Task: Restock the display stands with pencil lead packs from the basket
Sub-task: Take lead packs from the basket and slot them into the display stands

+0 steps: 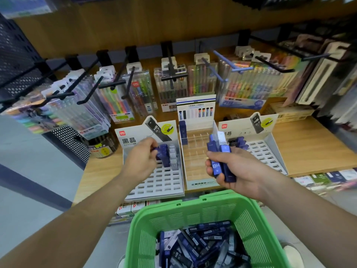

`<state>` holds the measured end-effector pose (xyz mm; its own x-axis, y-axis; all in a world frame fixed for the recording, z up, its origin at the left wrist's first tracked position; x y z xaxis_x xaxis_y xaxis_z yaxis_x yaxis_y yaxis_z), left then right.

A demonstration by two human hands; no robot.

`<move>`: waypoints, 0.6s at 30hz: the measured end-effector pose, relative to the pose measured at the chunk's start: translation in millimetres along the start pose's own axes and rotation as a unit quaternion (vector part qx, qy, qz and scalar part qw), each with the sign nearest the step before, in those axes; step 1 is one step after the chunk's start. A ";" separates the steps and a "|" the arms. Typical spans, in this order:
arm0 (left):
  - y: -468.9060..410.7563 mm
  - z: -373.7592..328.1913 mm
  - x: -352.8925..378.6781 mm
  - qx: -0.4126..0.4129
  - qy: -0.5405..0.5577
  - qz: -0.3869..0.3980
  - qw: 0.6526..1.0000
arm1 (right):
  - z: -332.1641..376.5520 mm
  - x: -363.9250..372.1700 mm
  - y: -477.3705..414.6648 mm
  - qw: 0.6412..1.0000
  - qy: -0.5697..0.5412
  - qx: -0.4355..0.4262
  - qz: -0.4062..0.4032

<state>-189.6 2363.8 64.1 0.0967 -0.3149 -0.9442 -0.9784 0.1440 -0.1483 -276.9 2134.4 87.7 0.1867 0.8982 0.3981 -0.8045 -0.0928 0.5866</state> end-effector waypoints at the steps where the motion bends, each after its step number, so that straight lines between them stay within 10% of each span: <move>1: 0.0 -5.7 -8.9 0.008 0.001 -0.017 1.000 | 0.6 -9.0 1.0 1.000 0.012 -0.001 -0.005; 9: -4.9 -109.9 -27.4 0.077 0.152 -0.046 0.984 | 35.3 -94.7 -3.1 0.986 0.147 -0.034 -0.072; 18: -35.0 -196.5 64.0 0.115 0.118 0.003 0.986 | 45.5 -180.1 -32.9 0.991 -0.031 -0.088 -0.098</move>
<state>-185.1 2154.3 66.8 0.0202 -0.5190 -0.8545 -0.9087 0.3468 -0.2321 -258.4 1956.2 28.8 0.3785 0.8630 0.3344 -0.8345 0.1620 0.5266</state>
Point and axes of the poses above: each hand's wrist, its own y-axis away from the middle knuckle, its own x-axis out of the palm, z = x × y, the point moved 5 cm from there along -y, towards the middle knuckle, and after that the axes turned 10 degrees about -y, right-handed, at the moved point
